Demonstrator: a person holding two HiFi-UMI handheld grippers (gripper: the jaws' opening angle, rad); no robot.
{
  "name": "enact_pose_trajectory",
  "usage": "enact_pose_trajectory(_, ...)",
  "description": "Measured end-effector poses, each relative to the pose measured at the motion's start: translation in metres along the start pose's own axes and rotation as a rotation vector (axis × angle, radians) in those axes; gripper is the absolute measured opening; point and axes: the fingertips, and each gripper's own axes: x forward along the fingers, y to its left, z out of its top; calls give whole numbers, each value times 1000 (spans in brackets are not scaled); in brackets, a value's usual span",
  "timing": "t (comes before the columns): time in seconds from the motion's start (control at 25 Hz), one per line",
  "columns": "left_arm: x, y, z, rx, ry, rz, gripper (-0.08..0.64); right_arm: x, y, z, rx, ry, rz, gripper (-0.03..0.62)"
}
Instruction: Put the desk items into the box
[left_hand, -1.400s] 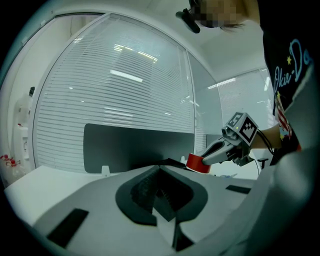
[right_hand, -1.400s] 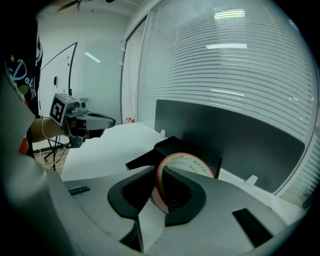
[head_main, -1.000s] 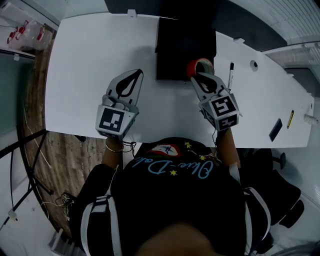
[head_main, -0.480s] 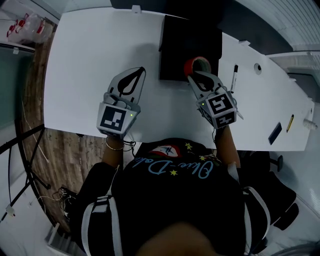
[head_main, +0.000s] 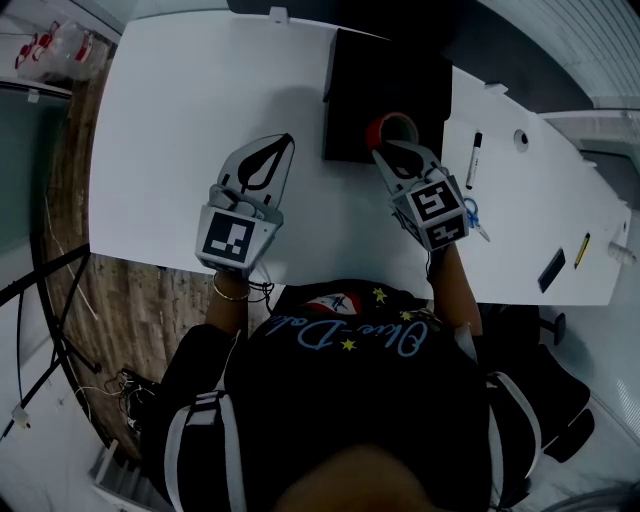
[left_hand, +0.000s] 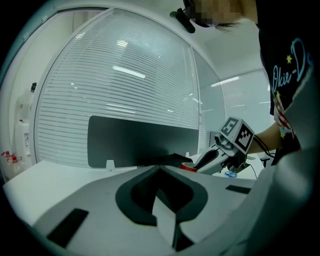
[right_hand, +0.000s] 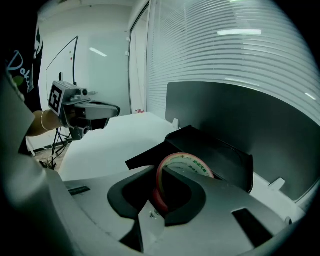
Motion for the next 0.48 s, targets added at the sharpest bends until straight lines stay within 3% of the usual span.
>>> enact_pose_trajectory(0.12,0,2,-1,0,3,1,0,7,1,0,43,-22,2,51)
enact_pose_trajectory(0.48,-1,4,-3,-4,11,5,0,22,0,-8,30,4,25,51)
